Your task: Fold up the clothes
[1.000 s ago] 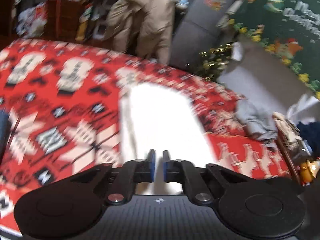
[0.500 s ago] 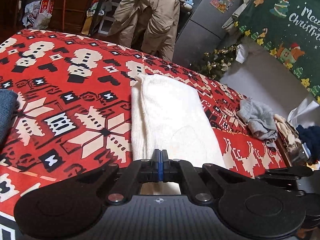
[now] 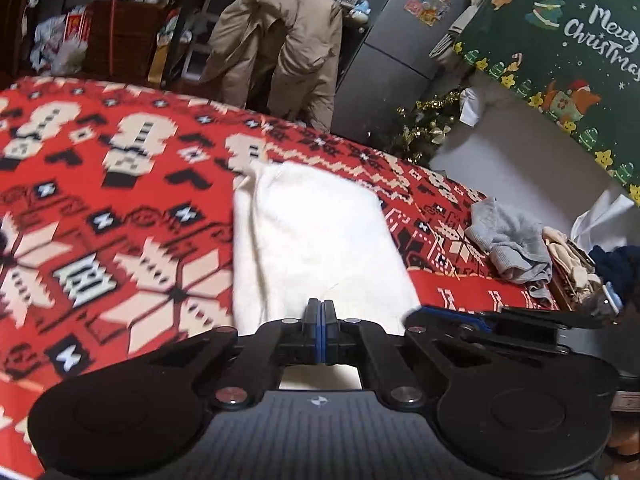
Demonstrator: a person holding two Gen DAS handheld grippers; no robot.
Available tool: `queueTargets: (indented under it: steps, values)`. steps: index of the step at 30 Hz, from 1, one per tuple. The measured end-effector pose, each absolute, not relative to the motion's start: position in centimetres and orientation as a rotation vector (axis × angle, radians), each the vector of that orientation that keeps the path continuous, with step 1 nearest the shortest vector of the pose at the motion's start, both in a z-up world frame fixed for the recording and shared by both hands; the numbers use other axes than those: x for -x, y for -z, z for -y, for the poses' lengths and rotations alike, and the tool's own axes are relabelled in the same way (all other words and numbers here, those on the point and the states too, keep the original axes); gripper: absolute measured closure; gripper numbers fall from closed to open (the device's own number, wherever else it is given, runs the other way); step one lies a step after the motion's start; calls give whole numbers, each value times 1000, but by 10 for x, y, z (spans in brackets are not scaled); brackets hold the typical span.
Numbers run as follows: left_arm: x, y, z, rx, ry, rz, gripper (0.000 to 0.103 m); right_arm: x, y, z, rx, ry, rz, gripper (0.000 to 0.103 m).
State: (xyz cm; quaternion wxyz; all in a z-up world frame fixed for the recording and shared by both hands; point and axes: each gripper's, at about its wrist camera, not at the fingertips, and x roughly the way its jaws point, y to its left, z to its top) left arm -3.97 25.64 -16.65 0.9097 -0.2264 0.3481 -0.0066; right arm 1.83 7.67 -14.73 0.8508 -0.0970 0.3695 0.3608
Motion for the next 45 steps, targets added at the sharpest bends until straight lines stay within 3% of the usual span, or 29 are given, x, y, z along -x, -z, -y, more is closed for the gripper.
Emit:
queueTargets:
  steps: [6, 11, 24, 31, 35, 45]
  values:
    - [42, 160, -262, 502, 11, -723, 100, -4, 137, -52, 200, -850, -862, 95]
    - [27, 157, -265, 488, 3, -686, 100, -11, 123, -47, 79, -813, -748, 94]
    - [-45, 165, -311, 588, 24, -632, 100, -90, 153, -115, 85, -722, -713, 94]
    - [-55, 172, -307, 546, 41, -648, 98, -118, 160, -138, 65, -727, -702, 92]
    - [-42, 173, -306, 524, -12, -651, 100, -119, 167, -135, 72, -703, -692, 98]
    - [-51, 141, -286, 476, 31, -620, 100, -119, 154, -102, -44, -662, -625, 94]
